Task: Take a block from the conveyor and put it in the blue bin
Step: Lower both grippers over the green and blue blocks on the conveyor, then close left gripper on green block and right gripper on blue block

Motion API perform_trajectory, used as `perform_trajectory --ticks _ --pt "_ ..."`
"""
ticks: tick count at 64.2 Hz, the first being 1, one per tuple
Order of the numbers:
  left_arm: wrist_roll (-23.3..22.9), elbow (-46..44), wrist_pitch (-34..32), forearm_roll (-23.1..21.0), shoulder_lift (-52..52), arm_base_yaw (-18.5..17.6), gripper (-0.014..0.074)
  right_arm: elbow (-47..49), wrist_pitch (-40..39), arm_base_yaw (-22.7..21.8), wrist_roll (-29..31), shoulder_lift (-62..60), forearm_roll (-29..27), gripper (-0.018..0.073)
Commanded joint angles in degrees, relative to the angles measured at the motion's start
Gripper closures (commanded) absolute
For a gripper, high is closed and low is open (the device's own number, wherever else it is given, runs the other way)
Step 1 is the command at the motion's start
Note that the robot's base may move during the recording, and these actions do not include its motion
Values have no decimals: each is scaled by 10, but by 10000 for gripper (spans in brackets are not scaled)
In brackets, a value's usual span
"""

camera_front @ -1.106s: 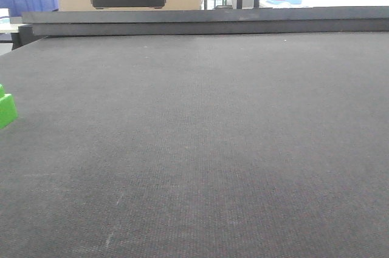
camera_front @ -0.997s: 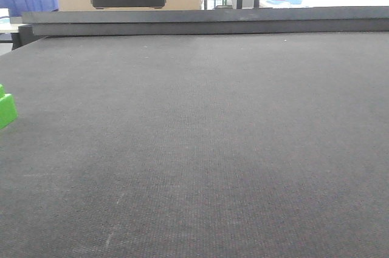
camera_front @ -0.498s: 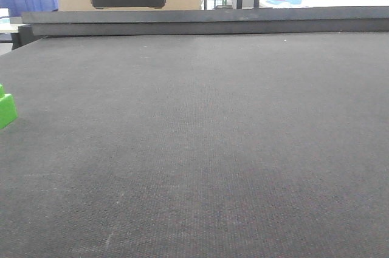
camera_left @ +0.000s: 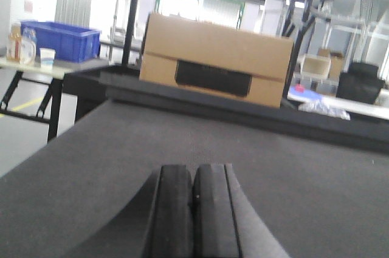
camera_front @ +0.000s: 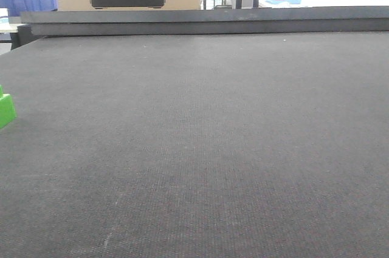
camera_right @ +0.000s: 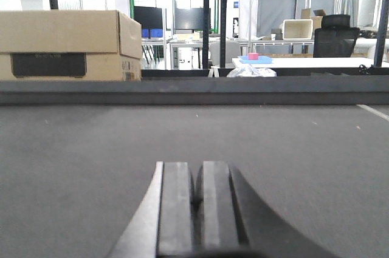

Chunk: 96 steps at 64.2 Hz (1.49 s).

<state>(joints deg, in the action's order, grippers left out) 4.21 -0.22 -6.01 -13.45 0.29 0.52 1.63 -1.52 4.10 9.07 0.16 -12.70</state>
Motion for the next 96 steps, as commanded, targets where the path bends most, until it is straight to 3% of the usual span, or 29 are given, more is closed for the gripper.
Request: perform_trajectory --ticks 1,12,19,25,30,36,43,51,59,68,82,96 --pt "-4 -36 -16 -5 -3 -4 707 55 1 2 -1 -2 -12 722" --pt "-4 -186 89 2 7 -22 701 239 141 2 0 27 7 722" --pt "-4 -289 185 30 61 -36 586 357 226 2 0 98 11 690" --pt "-4 -375 243 42 124 -44 416 450 276 2 0 165 16 552" --pt "-4 -441 275 43 180 -44 288 523 304 2 3 238 18 347" --pt "-4 -504 286 64 262 -44 208 575 312 2 3 312 30 141" --pt "-4 -557 275 83 336 -62 160 607 281 10 3 382 58 -16" --pt "-4 -595 263 138 408 -105 111 617 255 19 3 448 70 -9" --pt "-4 -632 289 131 482 -127 50 618 268 19 3 504 70 -9" --pt "-4 -681 384 113 557 -127 2 618 332 19 3 544 69 -9" --pt "-4 -749 608 116 665 -127 6 618 476 16 -1 582 80 -9" --pt "-14 -755 688 163 751 -109 6 626 596 16 -56 632 151 -9"
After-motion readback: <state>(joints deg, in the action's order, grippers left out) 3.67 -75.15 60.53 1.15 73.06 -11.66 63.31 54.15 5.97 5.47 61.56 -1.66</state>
